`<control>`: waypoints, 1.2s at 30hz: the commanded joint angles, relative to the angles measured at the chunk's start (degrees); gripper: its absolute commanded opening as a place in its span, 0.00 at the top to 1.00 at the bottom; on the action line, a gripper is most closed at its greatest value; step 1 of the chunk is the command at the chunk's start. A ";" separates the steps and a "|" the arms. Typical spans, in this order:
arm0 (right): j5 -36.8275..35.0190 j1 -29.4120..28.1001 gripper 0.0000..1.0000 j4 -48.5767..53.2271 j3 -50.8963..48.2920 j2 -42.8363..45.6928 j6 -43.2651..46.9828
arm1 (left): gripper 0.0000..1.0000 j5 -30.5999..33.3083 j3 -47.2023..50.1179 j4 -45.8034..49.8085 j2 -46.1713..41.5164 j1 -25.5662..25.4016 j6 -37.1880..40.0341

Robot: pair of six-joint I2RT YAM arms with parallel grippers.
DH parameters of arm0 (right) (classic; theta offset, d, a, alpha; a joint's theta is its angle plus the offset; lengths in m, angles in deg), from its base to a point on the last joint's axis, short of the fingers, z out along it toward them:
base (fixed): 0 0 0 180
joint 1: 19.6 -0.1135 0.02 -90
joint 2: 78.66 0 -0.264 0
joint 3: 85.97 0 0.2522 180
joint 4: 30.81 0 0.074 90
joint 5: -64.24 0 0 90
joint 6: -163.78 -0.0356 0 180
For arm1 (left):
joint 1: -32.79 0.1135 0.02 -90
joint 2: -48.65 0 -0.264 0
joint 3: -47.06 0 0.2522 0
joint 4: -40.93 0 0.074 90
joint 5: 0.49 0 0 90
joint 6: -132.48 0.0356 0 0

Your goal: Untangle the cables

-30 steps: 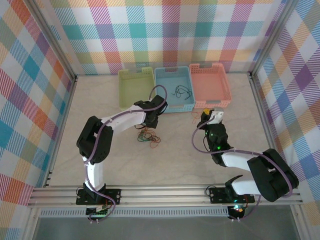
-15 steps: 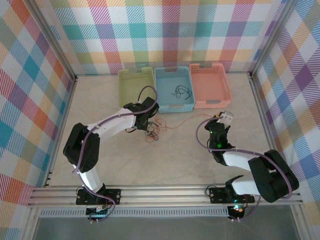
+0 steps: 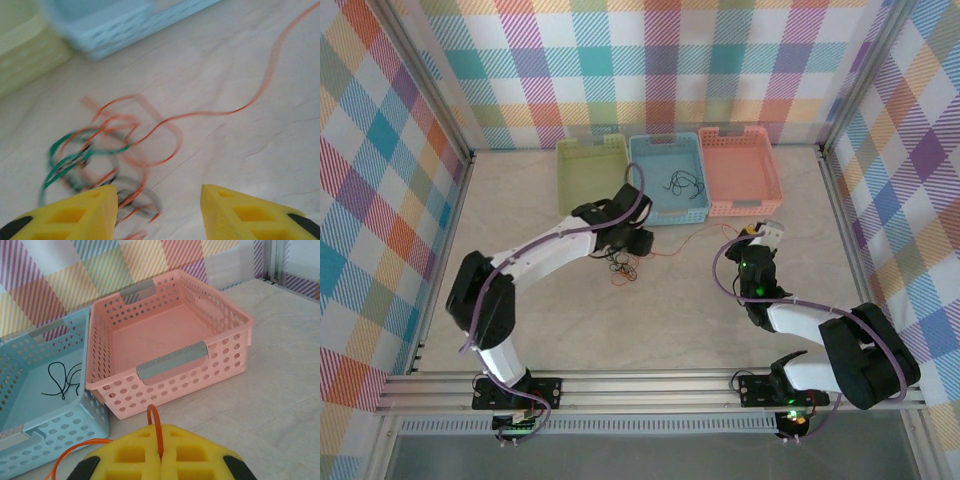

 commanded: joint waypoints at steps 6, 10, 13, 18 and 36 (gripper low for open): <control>1.87 0.18 1.00 -2.62 1.07 1.20 1.39 | 0.46 -8.79 -15.67 1.10 16.30 -4.38 2.86; 2.12 0.21 1.00 -2.46 1.33 1.20 1.45 | 0.43 -5.74 -24.88 5.88 23.25 -5.03 2.28; 2.21 0.17 1.00 -2.23 1.42 1.18 1.45 | 0.44 -2.87 -33.06 12.13 28.84 -5.02 1.02; 2.41 0.17 1.00 -2.03 1.42 1.66 1.43 | 0.52 1.82 -44.29 20.42 36.67 -5.27 -0.24; 2.48 0.17 1.00 -0.62 1.51 2.75 0.84 | 1.00 29.82 -33.98 19.16 32.41 -4.64 -1.31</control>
